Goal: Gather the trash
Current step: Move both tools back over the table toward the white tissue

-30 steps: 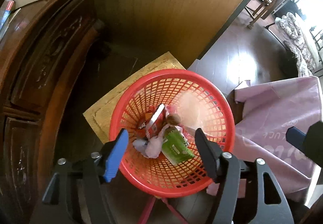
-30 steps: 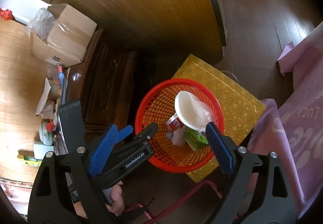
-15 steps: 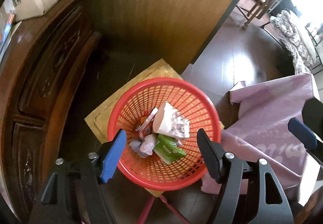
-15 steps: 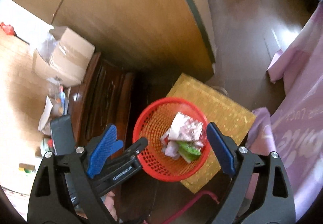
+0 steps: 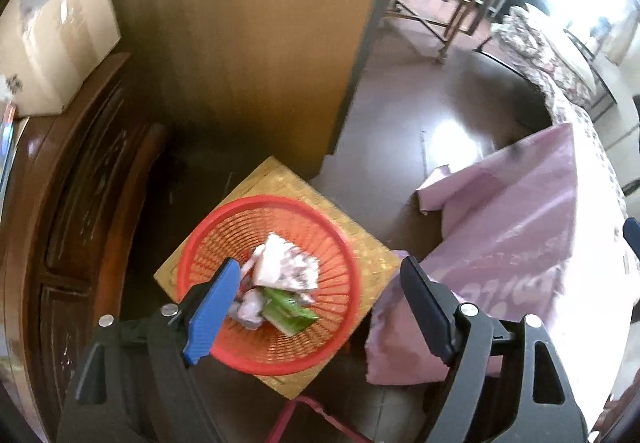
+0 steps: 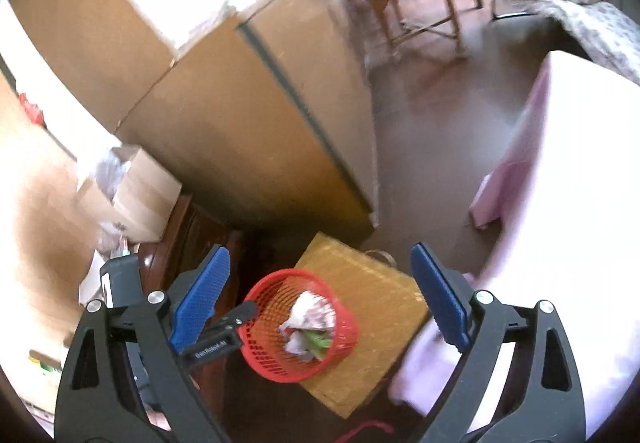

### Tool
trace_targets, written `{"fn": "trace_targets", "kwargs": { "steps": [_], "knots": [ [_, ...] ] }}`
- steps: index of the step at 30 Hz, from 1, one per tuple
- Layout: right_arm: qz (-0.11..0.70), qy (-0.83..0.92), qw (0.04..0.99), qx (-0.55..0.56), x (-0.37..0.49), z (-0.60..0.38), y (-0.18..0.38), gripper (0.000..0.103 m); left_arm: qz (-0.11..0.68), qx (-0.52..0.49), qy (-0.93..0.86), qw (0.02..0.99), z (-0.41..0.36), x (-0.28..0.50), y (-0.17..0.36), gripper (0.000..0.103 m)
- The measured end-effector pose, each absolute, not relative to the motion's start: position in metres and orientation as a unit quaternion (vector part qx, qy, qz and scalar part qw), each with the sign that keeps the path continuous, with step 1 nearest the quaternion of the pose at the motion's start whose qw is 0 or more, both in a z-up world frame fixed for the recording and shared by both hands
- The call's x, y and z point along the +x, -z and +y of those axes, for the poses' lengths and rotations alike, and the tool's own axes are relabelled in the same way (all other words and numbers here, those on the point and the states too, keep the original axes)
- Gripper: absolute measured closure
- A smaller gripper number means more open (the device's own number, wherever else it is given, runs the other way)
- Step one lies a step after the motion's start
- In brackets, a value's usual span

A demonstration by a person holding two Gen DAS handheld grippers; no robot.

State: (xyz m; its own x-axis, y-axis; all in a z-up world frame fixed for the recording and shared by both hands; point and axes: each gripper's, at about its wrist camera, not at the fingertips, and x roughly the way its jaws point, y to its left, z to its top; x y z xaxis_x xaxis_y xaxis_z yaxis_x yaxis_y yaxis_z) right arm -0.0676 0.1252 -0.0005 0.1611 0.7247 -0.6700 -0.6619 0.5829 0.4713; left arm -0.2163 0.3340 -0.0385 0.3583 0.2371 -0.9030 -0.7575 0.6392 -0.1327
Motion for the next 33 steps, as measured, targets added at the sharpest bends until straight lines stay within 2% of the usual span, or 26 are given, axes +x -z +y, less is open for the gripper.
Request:
{"fn": "trace_targets", "kwargs": {
  "steps": [14,26,33],
  "knots": [
    [0.424,-0.345,0.836,0.060,0.012,-0.042,-0.011,0.012,0.469,-0.193,-0.243,0.827,0.241,-0.114,0.003,0.018],
    [0.383,-0.226,0.893,0.069,0.068,-0.147,0.007,0.009,0.479,-0.121,-0.166,0.853,0.145,-0.022,0.002,0.017],
    [0.396,-0.169,0.897,0.103,0.099,-0.201,0.025,0.009,0.484,-0.100,-0.116,0.862,0.093,0.036,0.007,0.016]
  ]
}}
